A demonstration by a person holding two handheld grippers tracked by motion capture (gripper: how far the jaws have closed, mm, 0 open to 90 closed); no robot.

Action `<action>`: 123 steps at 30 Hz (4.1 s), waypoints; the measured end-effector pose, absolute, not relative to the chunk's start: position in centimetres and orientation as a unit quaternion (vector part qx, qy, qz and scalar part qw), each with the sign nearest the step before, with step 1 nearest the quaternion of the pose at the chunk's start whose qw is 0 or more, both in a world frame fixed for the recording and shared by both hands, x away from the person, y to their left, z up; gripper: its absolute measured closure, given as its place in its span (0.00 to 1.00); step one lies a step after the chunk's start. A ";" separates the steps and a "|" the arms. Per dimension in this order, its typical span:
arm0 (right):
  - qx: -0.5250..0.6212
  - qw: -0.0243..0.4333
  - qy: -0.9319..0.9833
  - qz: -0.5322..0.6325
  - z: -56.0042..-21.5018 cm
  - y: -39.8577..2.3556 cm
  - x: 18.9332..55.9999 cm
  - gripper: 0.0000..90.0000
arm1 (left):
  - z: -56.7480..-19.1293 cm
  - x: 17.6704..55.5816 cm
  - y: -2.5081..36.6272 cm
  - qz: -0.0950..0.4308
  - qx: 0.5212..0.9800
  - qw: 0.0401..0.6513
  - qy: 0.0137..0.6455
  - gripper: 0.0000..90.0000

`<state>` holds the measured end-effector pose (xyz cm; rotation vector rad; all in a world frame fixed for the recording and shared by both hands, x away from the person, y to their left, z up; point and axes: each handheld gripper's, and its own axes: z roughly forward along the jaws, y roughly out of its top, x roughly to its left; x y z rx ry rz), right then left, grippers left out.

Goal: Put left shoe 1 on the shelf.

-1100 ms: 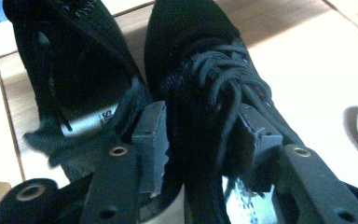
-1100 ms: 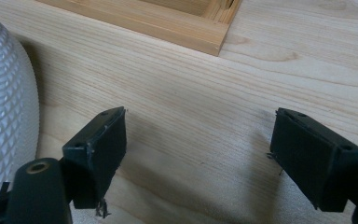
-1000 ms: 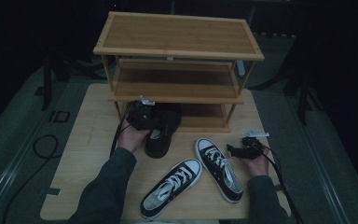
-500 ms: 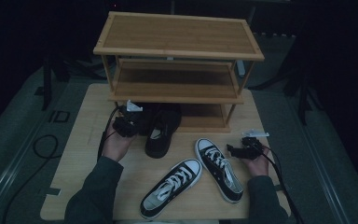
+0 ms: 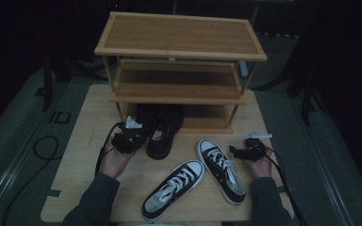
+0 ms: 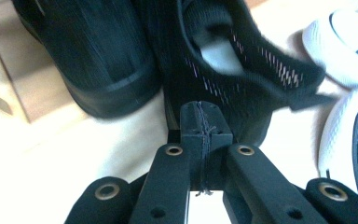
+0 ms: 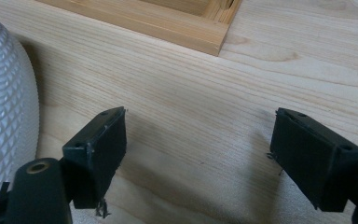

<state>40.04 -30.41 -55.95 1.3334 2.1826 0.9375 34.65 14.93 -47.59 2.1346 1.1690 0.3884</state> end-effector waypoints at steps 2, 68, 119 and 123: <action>0.479 0.207 0.784 0.337 -55.9 -30.4 40.0 0.20 | -48.2 34.4 14.8 0.145 0.820 0.327 0.447 1.00; 0.479 0.207 0.784 0.337 -55.9 -30.4 40.0 0.20 | -50.7 36.2 6.9 0.135 0.852 0.297 0.410 1.00; 0.479 0.207 0.784 0.337 -55.9 -30.4 40.1 0.20 | -51.1 41.9 2.5 0.168 0.838 0.307 0.418 0.89; 0.479 0.207 0.784 0.337 -55.9 -30.4 40.1 0.20 | -51.5 42.6 1.8 0.165 0.836 0.314 0.419 0.89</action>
